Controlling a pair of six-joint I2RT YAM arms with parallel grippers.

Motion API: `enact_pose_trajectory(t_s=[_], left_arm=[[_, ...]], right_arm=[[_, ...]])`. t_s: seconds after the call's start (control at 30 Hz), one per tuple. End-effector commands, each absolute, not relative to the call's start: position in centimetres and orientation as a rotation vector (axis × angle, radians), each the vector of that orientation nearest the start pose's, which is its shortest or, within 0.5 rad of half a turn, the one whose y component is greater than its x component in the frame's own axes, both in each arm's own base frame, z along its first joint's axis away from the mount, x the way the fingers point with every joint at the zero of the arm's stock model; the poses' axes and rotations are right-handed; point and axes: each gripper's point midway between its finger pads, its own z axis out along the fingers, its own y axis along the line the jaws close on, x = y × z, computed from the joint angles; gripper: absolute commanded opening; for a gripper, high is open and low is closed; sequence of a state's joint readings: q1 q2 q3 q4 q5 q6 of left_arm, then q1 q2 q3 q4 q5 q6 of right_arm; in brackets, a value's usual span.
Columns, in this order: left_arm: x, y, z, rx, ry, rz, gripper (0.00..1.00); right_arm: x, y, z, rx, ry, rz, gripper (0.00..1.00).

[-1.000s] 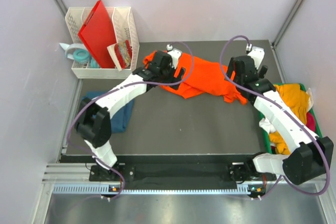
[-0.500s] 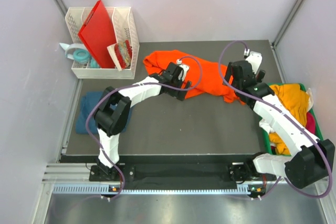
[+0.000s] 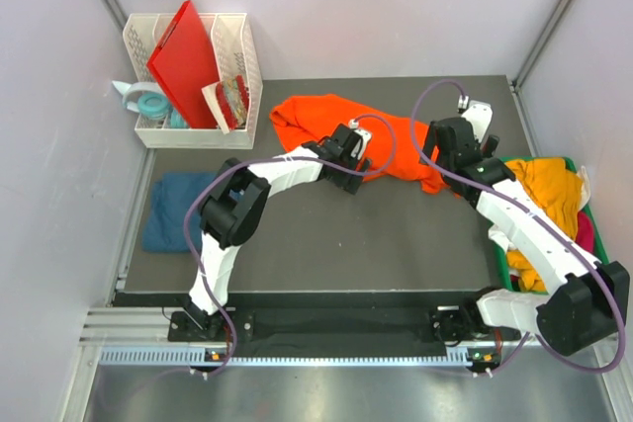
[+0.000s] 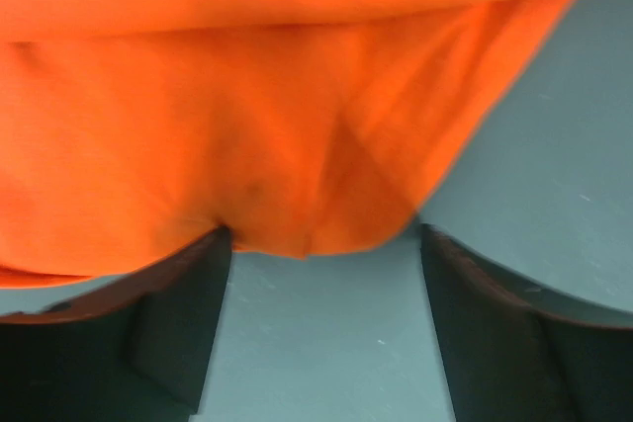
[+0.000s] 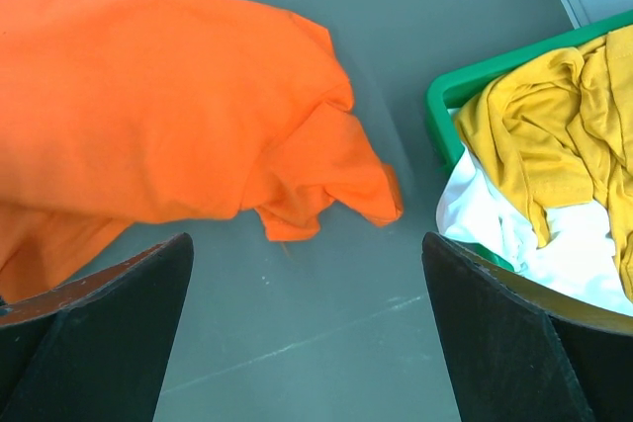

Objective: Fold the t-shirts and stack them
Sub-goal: Flatten out the tshirt

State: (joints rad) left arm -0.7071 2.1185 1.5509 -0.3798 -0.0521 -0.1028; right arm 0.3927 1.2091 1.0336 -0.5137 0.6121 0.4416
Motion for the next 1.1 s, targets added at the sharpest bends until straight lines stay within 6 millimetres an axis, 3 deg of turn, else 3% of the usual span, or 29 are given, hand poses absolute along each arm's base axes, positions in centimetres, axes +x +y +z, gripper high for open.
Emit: enact_pose_trajectory(t_s=[0.0,0.13,0.17,0.27,0.37,0.47,0.5,0.57,0.6,0.67,0.7,0.77,0.8,0.9,1.07], left_arm=[[40.7,-33.6,4.2,0.695,2.375,-0.261,0.72],[40.5,-33.5,3.6,0.697,2.391,-0.258,0.48],[40.4,-33.4,3.4,0.696,2.395,-0.254,0.32],[40.4,-33.2,3.5,0.696,2.398,-0.243,0.0],[40.4,-32.7,4.6,0.698,2.382,-0.218,0.0],[40.8,-31.4,8.0,0.687,2.322,-0.16,0.0],[41.1,-30.7,10.6,0.667,2.277,-0.144,0.0],[41.4,-29.3,13.1,0.649,2.242,-0.13,0.0],[42.2,-27.6,15.9,0.588,2.204,-0.134,0.0],[42.9,-25.7,18.2,0.528,2.186,-0.156,0.0],[43.9,-23.4,19.9,0.461,2.169,-0.149,0.0],[44.7,-21.5,21.4,0.42,2.155,-0.139,0.0],[45.5,-19.5,21.9,0.379,2.155,-0.11,0.0],[46.6,-16.7,21.5,0.333,2.183,-0.085,0.0],[47.2,-15.2,19.5,0.319,2.231,-0.058,0.0]], right_arm=[[34.0,4.9,21.0,0.371,2.058,-0.19,0.98],[34.0,5.0,20.4,0.368,2.069,-0.188,0.96],[34.1,5.1,20.5,0.371,2.063,-0.181,0.96],[34.2,5.2,20.2,0.369,2.07,-0.174,0.94],[34.3,5.3,20.1,0.367,2.072,-0.172,0.93],[34.2,5.3,20.1,0.363,2.073,-0.176,0.93],[34.2,5.2,20.2,0.367,2.068,-0.174,0.93],[34.0,5.1,19.9,0.364,2.072,-0.18,0.93],[33.9,5.2,19.9,0.364,2.068,-0.171,0.94],[33.9,5.3,19.3,0.361,2.076,-0.165,0.94],[33.9,5.4,18.9,0.357,2.086,-0.16,0.94],[34.0,5.7,18.2,0.351,2.1,-0.154,0.94],[34.0,5.9,17.8,0.345,2.112,-0.148,0.94],[34.0,6.7,16.3,0.313,2.151,-0.119,0.94],[33.7,8.7,14.1,0.23,2.216,-0.071,0.93]])
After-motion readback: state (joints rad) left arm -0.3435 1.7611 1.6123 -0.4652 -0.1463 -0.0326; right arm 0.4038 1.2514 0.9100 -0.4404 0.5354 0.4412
